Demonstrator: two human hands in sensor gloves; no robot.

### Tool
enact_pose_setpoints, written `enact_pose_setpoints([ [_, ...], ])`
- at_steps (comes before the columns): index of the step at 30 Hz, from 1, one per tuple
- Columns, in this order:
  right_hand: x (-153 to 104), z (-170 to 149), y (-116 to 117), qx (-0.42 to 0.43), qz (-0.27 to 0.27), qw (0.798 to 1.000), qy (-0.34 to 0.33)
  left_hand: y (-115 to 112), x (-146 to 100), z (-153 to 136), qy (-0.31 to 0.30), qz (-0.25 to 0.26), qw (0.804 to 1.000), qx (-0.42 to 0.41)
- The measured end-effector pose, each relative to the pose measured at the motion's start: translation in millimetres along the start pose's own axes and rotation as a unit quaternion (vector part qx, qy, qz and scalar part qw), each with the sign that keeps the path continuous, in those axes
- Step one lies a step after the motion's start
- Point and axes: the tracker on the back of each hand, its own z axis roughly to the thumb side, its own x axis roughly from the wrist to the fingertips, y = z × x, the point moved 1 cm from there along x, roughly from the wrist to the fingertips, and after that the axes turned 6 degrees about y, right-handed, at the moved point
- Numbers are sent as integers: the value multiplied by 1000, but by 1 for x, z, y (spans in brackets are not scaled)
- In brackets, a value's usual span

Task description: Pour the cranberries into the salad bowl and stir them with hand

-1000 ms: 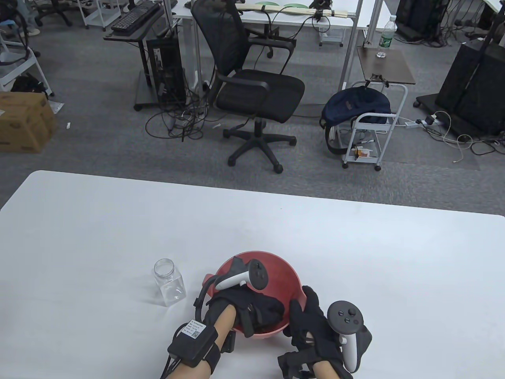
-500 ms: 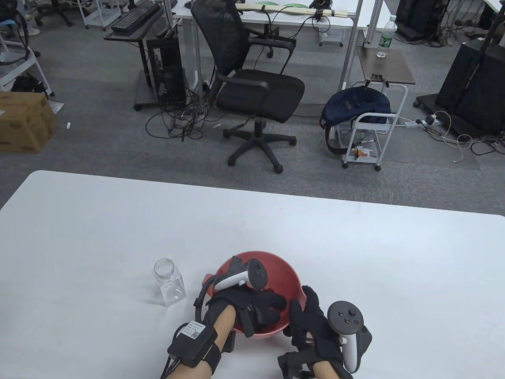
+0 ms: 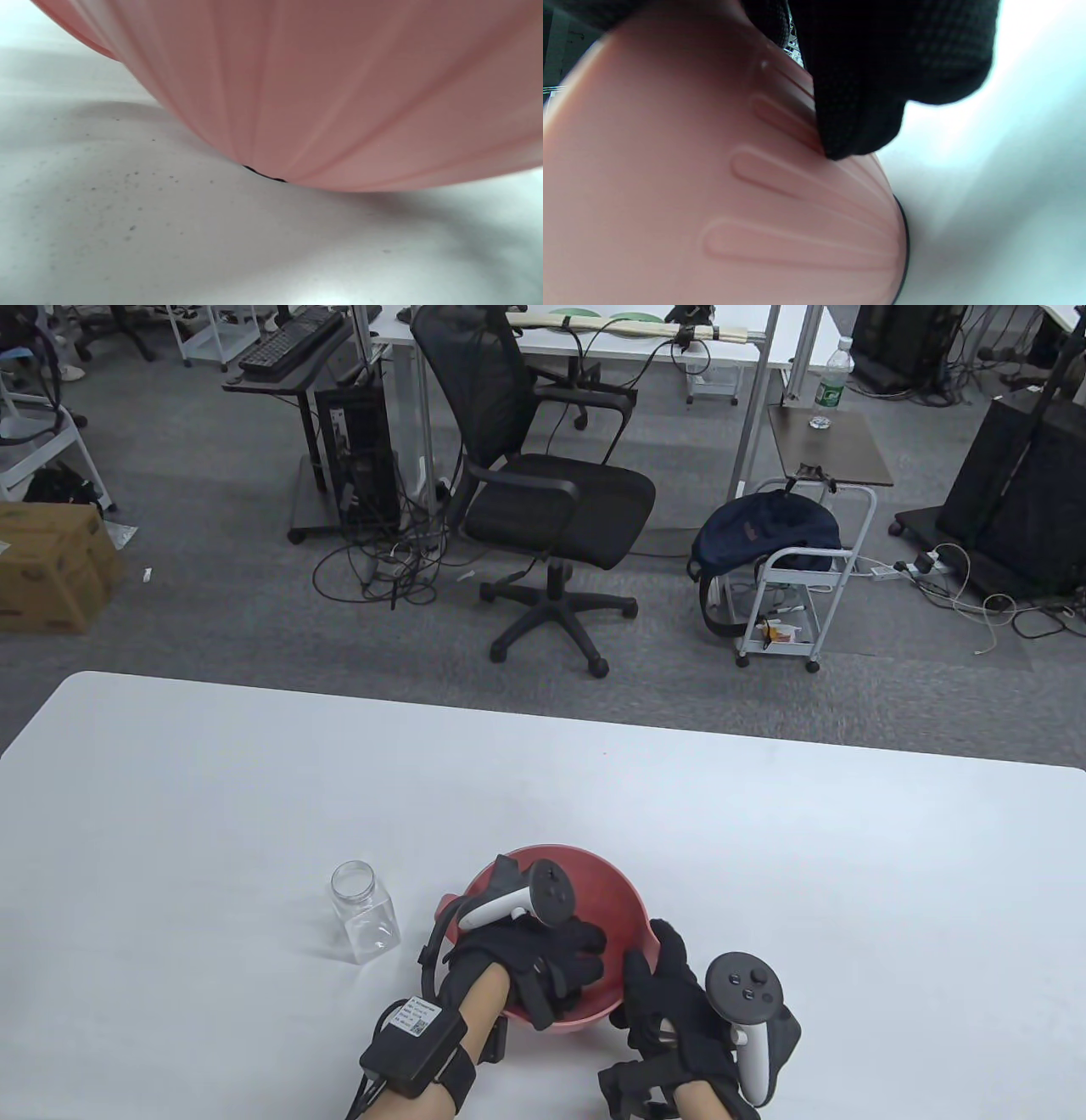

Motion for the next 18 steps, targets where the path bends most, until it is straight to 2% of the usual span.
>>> enact_pose_setpoints([
  [18,1,0,-1,1,3,1000,1,-1,3,-5,46,-24,999,2],
])
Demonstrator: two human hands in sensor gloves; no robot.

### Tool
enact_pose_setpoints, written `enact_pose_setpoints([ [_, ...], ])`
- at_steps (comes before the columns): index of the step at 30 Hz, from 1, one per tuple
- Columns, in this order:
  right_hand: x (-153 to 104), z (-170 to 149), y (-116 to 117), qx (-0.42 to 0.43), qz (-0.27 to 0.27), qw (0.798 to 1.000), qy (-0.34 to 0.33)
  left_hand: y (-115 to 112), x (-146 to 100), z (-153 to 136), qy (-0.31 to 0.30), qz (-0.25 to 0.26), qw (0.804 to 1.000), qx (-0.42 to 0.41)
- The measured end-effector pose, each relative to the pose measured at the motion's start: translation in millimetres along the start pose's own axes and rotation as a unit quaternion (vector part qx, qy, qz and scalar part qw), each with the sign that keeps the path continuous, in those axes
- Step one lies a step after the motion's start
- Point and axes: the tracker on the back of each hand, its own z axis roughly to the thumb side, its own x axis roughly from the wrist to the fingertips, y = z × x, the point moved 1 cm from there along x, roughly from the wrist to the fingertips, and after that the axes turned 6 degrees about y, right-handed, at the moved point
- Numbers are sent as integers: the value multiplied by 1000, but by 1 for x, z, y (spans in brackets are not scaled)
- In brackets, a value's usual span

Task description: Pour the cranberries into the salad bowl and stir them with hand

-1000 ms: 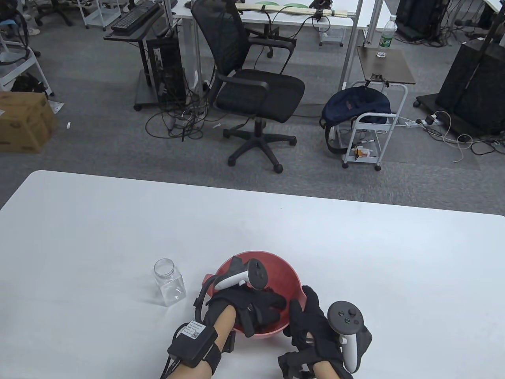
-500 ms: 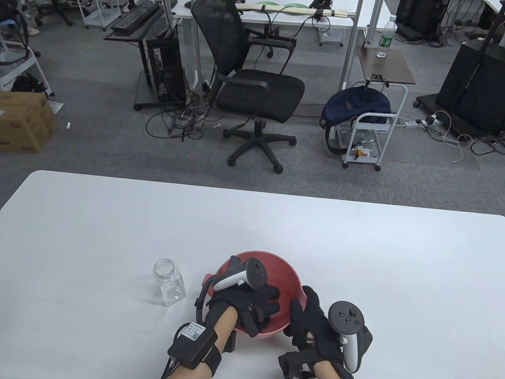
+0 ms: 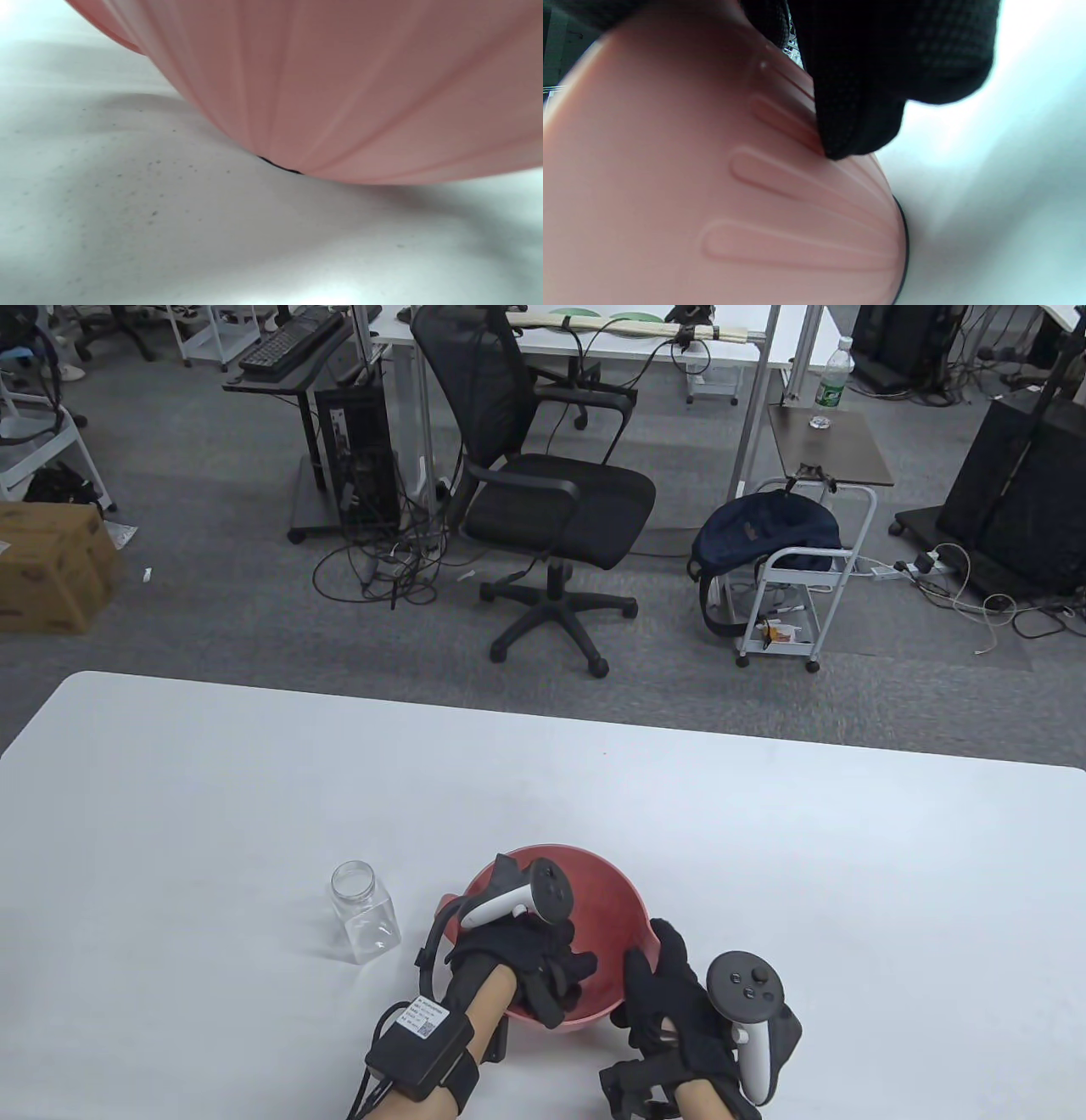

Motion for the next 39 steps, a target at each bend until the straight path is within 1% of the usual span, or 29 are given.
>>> enact_pose_setpoints([
  [9,0,0,0,0,0,1000,0,-3,2,-2,18,-27,999,4],
  [20,0,0,0,0,0,1000,0,-2,1,-2,27,-26,999,13],
  [29,1,0,0,-1,-1,1000,-2,-1,-1,3,-3,-3,999,37],
  [39,1,0,0,0,0,1000,0,0,-1,4,-23,0,999,26],
])
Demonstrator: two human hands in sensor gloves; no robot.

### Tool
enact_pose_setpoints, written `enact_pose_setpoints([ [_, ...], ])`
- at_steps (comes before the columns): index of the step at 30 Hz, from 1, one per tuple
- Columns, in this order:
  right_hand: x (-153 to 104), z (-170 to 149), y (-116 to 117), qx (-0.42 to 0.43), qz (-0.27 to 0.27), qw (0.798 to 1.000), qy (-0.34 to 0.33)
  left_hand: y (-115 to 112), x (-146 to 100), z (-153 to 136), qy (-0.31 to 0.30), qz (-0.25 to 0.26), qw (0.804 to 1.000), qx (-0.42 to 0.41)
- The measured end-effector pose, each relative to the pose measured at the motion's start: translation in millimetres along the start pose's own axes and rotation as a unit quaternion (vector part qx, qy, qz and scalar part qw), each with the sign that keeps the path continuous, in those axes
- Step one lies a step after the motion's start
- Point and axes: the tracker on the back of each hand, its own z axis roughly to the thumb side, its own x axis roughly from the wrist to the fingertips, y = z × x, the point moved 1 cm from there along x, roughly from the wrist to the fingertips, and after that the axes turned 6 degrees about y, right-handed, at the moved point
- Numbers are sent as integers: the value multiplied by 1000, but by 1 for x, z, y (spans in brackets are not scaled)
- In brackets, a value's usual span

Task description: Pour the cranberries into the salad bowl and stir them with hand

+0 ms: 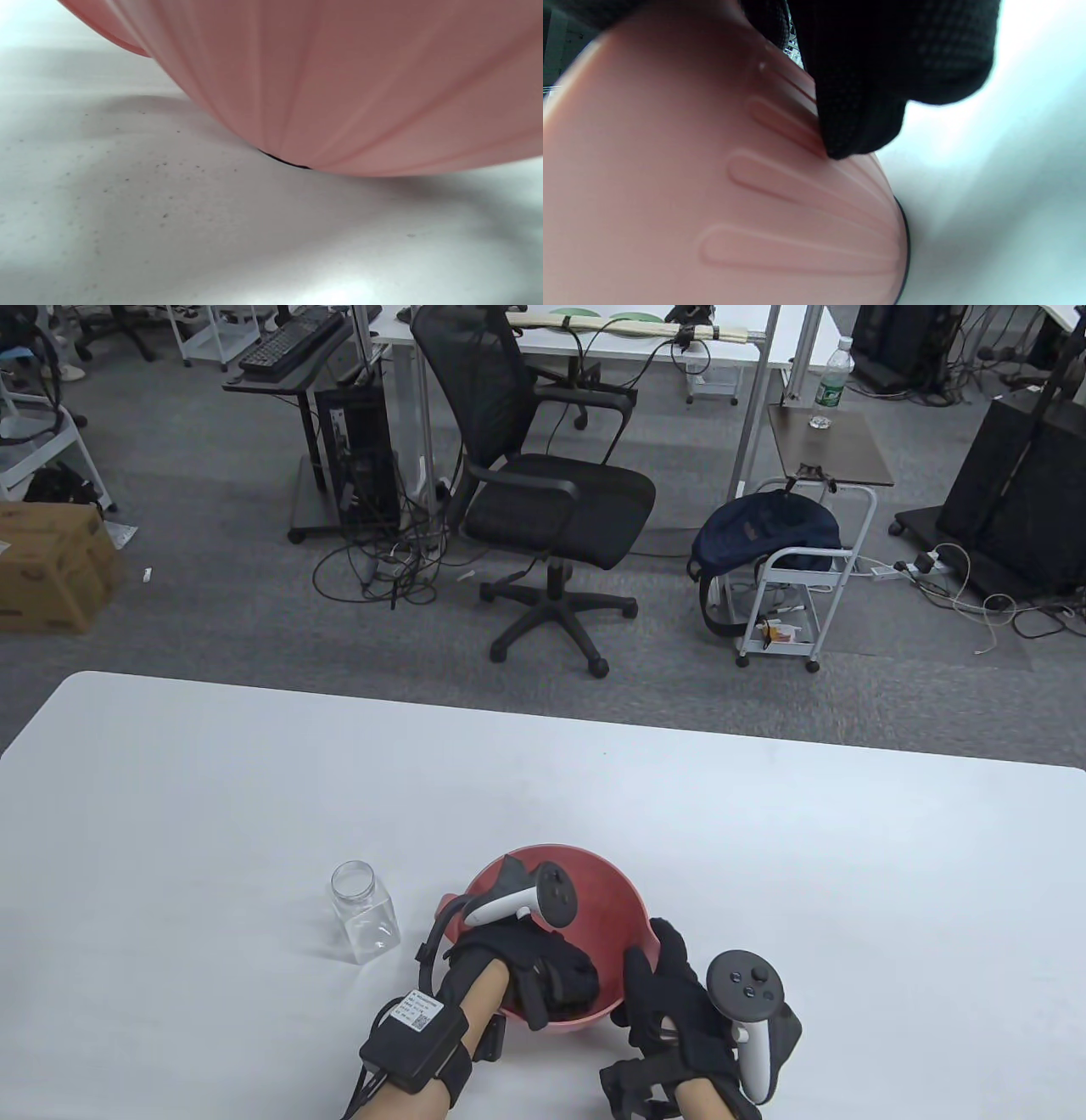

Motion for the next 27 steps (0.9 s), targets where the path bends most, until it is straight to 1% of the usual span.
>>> enact_pose_setpoints([
  [12,0,-1,0,4,0,1000,1,1,0,0,-20,7,1000,-10],
  [27,0,-1,0,8,-1,1000,1,2,1,0,-29,11,999,-13],
])
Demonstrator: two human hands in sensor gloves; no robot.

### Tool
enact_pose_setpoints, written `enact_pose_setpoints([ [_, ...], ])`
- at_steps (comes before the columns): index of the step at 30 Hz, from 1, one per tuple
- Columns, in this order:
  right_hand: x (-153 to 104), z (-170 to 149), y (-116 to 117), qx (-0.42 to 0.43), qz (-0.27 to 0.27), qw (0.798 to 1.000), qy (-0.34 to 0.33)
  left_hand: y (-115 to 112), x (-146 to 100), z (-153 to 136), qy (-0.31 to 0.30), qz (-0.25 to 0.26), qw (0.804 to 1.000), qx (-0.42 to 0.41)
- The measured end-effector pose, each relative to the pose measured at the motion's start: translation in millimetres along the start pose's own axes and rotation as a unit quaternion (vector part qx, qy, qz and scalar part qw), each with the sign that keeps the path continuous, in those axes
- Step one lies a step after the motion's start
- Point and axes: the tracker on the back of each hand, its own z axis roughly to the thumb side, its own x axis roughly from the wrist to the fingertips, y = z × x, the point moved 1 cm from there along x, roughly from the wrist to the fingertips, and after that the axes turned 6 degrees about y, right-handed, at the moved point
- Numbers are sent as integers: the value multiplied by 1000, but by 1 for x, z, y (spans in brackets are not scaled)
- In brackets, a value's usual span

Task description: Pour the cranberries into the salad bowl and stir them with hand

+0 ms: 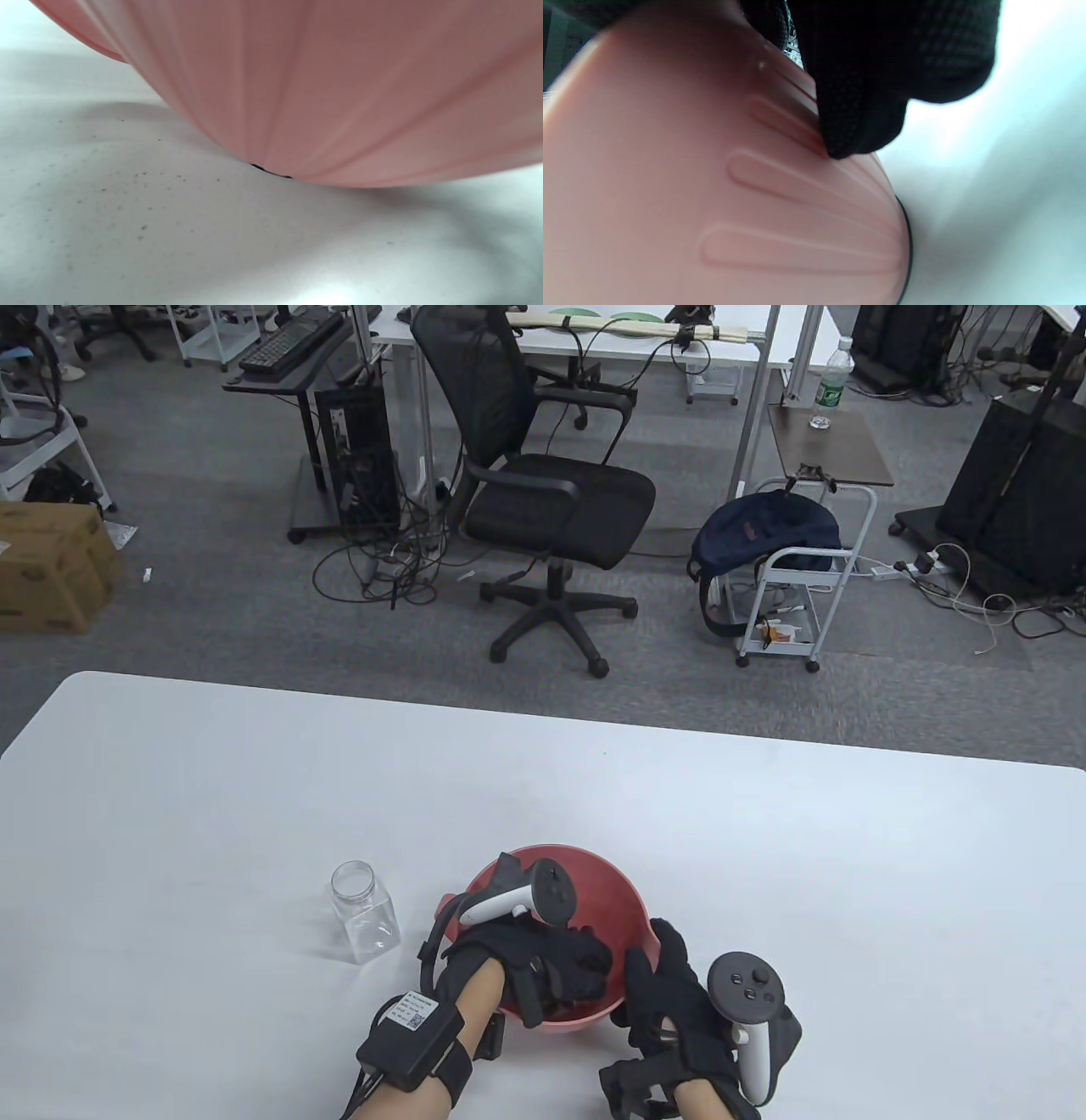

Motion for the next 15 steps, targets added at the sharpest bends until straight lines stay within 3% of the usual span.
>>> enact_pose_setpoints([
  [15,0,0,0,0,3,1000,1,0,2,-4,-5,2,1000,-24],
])
